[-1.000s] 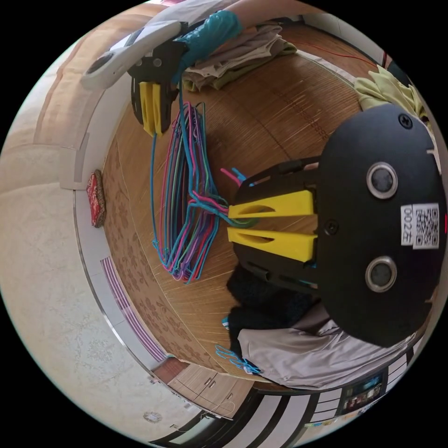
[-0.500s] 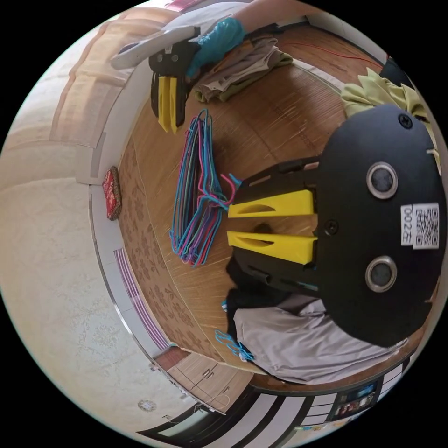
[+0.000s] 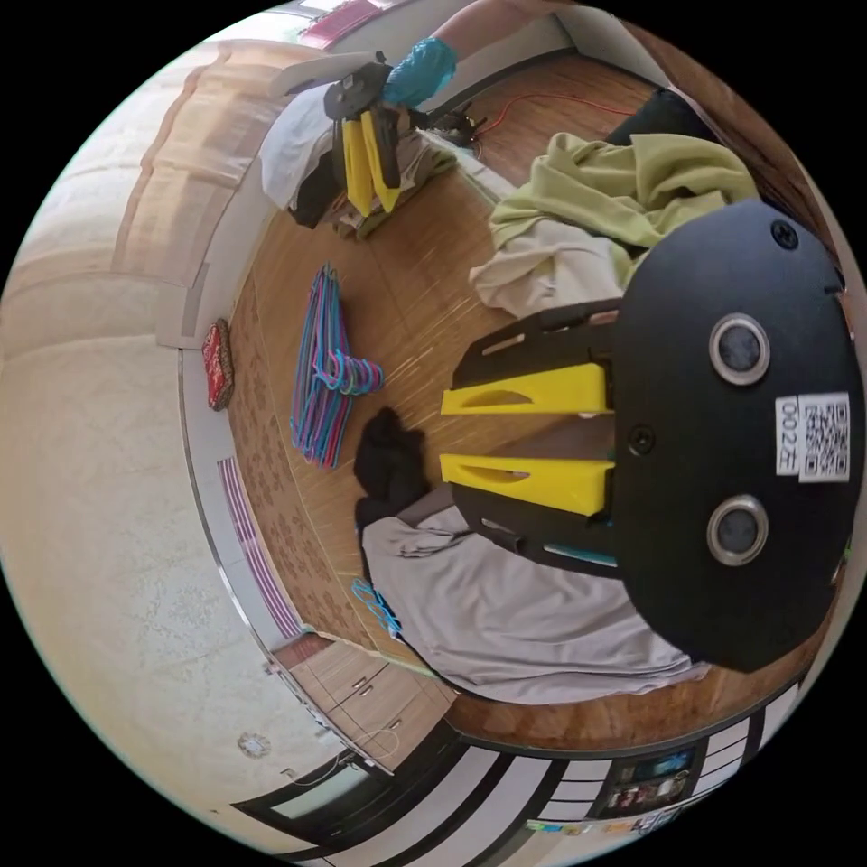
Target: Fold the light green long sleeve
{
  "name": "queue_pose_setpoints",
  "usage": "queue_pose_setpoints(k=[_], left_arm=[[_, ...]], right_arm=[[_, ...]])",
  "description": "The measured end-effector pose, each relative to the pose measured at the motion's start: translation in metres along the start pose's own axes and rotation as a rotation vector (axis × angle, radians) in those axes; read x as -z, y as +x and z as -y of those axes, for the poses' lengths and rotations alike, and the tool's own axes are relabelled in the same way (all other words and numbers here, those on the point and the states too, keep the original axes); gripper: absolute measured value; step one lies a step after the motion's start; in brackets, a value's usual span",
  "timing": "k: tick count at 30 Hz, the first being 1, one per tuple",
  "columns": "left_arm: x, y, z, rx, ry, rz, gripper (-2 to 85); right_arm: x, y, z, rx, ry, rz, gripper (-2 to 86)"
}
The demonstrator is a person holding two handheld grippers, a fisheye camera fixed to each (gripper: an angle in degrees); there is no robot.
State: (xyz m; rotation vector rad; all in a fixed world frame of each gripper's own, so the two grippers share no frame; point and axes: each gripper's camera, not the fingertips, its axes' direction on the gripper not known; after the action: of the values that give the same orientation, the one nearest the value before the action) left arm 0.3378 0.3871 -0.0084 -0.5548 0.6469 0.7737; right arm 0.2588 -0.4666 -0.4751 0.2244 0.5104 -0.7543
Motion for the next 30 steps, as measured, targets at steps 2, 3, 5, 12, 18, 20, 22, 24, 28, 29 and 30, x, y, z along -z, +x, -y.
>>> queue_pose_setpoints(k=[2,3,5,12,18,20,22,24,28,29,30], left_arm=[[0.009,-0.002,-0.029,0.011,-0.007,-0.004,3.8],[0.014,-0.002,-0.048,0.019,-0.015,-0.014,4.3],[0.019,-0.003,-0.076,0.034,-0.028,-0.041,5.2],[0.019,0.002,-0.171,0.068,-0.121,-0.111,11.1],[-0.005,0.016,-0.217,0.095,-0.225,-0.103,12.6],[-0.014,0.021,-0.226,0.118,-0.237,-0.083,11.3],[-0.021,0.024,-0.233,0.144,-0.228,-0.079,8.8],[-0.026,0.027,-0.241,0.171,-0.206,-0.09,2.5],[-0.018,0.033,-0.249,0.193,-0.184,-0.015,-0.6],[-0.007,0.034,-0.251,0.189,-0.149,0.027,-0.8],[0.007,0.034,-0.252,0.191,-0.113,0.075,-0.9]], right_arm=[[0.005,-0.014,-0.036,-0.051,-0.007,0.087,10.5],[0.005,-0.017,-0.045,-0.065,-0.008,0.101,11.0],[0.006,-0.029,-0.078,-0.126,-0.016,0.134,12.7],[-0.004,-0.056,-0.144,-0.298,-0.079,0.107,17.0],[-0.007,-0.076,-0.175,-0.412,-0.096,0.124,14.7],[-0.006,-0.086,-0.178,-0.425,-0.126,0.147,10.8],[-0.002,-0.094,-0.179,-0.41,-0.141,0.17,7.6],[0.005,-0.101,-0.181,-0.404,-0.155,0.186,4.9],[0.043,-0.13,-0.186,-0.322,-0.082,0.083,1.7],[0.061,-0.139,-0.188,-0.304,-0.039,0.043,1.2],[0.07,-0.143,-0.189,-0.299,-0.017,0.027,0.9]])
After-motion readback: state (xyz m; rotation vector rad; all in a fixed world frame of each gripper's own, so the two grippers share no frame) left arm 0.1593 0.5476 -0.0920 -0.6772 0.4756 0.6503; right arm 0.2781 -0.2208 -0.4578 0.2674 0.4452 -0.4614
